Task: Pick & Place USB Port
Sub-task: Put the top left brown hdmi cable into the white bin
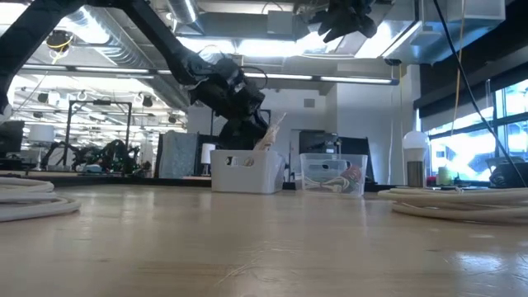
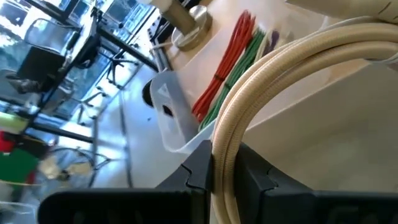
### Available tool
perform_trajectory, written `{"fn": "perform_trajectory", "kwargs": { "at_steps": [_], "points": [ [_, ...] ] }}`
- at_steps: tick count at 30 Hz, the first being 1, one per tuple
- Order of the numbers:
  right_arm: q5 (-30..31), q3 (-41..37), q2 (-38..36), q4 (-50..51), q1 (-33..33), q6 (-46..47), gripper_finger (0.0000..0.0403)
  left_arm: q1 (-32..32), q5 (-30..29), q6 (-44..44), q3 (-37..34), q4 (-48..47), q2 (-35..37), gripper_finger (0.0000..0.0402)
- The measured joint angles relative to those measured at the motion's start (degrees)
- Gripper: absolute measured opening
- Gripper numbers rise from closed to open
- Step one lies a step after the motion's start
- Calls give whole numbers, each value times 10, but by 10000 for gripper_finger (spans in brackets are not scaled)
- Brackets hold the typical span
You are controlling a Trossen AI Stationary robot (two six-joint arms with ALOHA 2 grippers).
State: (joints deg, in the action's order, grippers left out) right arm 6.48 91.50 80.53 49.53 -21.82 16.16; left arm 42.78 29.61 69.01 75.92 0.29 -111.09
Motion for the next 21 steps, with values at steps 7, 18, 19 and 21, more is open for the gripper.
{"fn": "perform_trajectory", "kwargs": {
  "at_steps": [7,18,19,21],
  "points": [
    [0,0,0,0,0,1,122,-12,-12,8,0,67,0,31],
    [1,0,0,0,0,-2,122,-25,21,-44,0,111,0,31],
    [1,0,0,0,0,-2,122,-23,23,-52,0,111,0,31],
    [1,0,0,0,0,-3,122,-16,33,-78,0,111,0,31]
  ]
}}
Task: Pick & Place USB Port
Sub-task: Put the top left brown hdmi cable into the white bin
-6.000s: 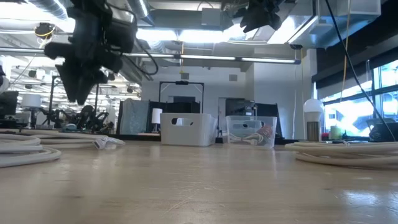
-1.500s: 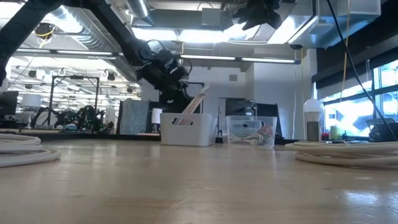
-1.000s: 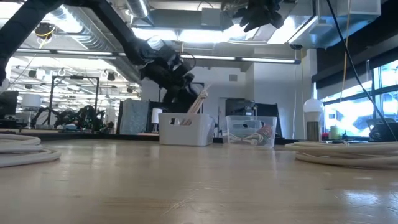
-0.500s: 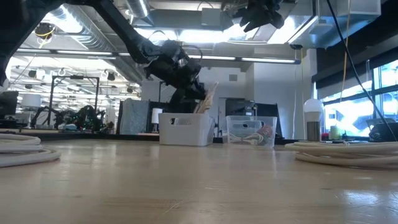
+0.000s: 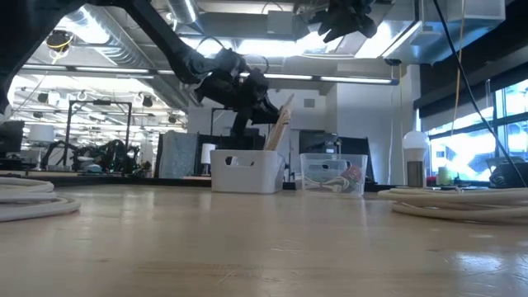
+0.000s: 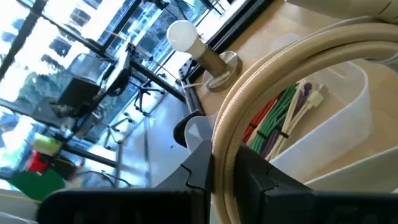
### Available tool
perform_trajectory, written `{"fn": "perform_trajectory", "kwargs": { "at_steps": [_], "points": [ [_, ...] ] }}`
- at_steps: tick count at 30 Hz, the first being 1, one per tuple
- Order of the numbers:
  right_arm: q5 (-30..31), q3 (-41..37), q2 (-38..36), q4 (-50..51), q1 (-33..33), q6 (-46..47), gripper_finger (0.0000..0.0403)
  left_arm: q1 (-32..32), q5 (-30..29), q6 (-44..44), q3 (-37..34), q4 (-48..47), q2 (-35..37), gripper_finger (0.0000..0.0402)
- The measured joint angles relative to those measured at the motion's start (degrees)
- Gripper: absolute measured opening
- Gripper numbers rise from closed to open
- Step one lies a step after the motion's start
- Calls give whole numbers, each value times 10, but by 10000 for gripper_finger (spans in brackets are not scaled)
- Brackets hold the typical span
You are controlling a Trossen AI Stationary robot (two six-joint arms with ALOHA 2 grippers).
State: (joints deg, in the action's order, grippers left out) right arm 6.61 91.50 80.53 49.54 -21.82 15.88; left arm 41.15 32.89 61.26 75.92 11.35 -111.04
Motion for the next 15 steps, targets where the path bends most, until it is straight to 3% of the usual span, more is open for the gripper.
{"fn": "perform_trajectory", "kwargs": {
  "at_steps": [9,15],
  "points": [
    [0,0,0,0,0,0,122,19,13,-30,0,-33,-15,31],
    [-1,0,0,1,0,0,122,13,-11,-15,-1,-16,-55,31]
  ]
}}
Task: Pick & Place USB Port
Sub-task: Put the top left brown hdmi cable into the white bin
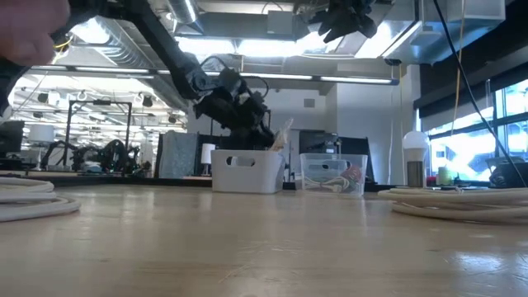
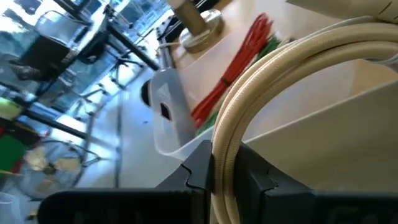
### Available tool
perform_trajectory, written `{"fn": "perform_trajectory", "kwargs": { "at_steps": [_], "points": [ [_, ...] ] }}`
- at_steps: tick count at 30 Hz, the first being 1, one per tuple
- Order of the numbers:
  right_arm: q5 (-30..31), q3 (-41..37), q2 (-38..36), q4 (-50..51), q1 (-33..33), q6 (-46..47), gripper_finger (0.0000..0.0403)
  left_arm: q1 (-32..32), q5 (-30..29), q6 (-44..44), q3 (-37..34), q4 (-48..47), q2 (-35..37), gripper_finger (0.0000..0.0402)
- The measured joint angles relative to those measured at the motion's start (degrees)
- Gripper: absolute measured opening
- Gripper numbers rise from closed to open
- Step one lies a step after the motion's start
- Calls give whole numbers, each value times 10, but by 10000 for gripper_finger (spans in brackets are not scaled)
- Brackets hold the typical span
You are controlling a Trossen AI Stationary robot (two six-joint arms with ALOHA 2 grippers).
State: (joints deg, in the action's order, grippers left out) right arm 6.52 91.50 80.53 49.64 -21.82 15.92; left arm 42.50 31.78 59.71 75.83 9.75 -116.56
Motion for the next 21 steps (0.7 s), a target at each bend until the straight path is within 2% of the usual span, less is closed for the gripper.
{"fn": "perform_trajectory", "kwargs": {
  "at_steps": [4,14,21],
  "points": [
    [-1,0,0,1,0,1,122,-2,-2,-18,0,25,-7,36],
    [-1,0,0,1,-1,-14,122,-7,-11,-35,0,68,-5,146],
    [0,0,0,13,-1,-15,122,-13,-106,-22,0,98,-5,175]
  ]
}}
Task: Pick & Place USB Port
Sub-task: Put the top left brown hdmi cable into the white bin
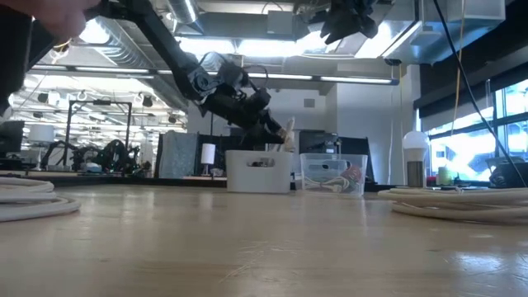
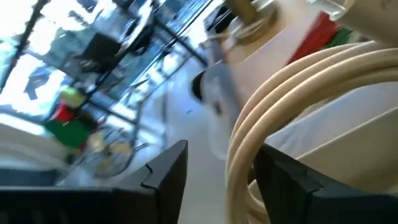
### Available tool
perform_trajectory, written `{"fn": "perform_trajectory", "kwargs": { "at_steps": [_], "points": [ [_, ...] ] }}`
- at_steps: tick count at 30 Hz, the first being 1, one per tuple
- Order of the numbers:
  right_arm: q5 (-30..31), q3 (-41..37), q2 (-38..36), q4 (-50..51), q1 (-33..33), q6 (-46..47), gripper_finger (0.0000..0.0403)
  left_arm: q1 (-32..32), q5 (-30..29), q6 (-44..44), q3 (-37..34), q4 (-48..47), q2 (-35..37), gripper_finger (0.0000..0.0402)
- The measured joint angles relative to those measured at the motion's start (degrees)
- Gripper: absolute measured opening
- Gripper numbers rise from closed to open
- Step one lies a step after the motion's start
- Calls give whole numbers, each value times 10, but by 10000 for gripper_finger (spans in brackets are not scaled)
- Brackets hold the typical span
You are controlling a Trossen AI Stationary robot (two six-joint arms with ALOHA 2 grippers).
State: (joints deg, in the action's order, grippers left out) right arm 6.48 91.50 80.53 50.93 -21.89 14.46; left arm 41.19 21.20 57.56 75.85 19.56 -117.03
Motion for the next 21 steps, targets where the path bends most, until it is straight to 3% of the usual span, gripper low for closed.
{"fn": "perform_trajectory", "kwargs": {
  "at_steps": [4,21],
  "points": [
    [0,0,0,7,0,0,122,-2,-32,0,0,-1,13,175],
    [0,0,0,1,0,1,122,-3,-20,2,1,-163,53,157]
  ]
}}
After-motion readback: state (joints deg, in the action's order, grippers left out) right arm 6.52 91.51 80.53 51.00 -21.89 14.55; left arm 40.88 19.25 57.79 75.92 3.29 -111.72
